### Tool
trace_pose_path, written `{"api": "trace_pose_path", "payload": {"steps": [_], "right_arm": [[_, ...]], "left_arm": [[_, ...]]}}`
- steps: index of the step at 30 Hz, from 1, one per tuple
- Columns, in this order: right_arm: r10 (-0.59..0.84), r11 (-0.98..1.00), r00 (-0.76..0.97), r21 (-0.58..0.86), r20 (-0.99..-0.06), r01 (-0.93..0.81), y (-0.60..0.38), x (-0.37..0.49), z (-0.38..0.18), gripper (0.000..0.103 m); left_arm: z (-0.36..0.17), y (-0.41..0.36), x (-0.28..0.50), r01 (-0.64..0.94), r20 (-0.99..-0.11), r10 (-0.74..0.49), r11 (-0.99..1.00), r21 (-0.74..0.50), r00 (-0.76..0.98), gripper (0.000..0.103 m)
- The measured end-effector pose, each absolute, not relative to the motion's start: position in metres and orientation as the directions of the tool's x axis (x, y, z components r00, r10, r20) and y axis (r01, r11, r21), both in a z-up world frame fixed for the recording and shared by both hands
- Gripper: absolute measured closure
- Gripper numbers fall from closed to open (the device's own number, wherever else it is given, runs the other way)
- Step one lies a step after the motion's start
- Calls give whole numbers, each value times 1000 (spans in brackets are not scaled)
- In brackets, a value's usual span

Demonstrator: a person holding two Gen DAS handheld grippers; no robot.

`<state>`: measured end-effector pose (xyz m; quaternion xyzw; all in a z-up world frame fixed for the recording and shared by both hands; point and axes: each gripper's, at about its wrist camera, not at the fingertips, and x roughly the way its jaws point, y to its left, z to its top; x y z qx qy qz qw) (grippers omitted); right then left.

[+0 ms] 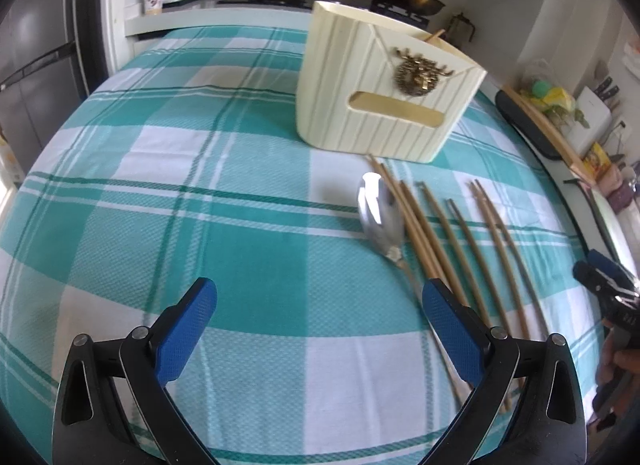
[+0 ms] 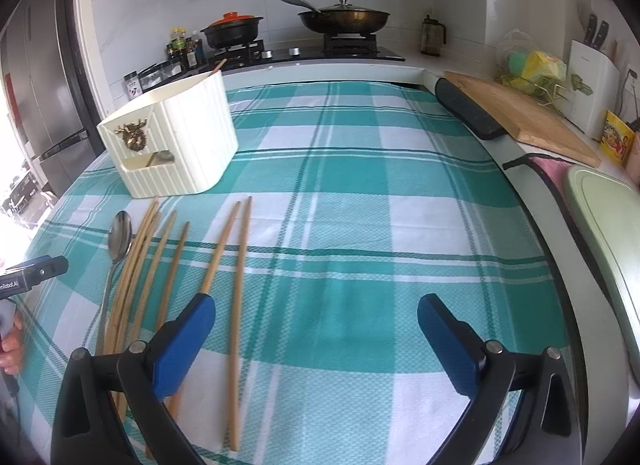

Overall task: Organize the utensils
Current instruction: 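Close the left tool on another steel spoon while the right tool grasps a chopstick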

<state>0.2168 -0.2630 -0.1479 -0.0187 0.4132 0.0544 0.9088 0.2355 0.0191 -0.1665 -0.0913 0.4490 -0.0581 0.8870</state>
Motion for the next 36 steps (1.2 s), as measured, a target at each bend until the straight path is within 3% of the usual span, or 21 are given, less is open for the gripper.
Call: {"api": "trace_pose_path", "payload": {"steps": [14,28,36], "right_arm": [[37,983,610,-81,-791,-165,-236,226,-165,1],[-61,968,655,-204,-753,-143,-229,223,-157,1],[-45,973,647,-181,-762,-145,-232,223,-160,1]], "left_arm": [[-192,-39,253,4,-837,-69,997,-80,543,1],[-194,-38,254,-16,-830,-57,997,-79,555,1],[-194,-31,257,-56,-825,-36,995,-81,564,1]]}}
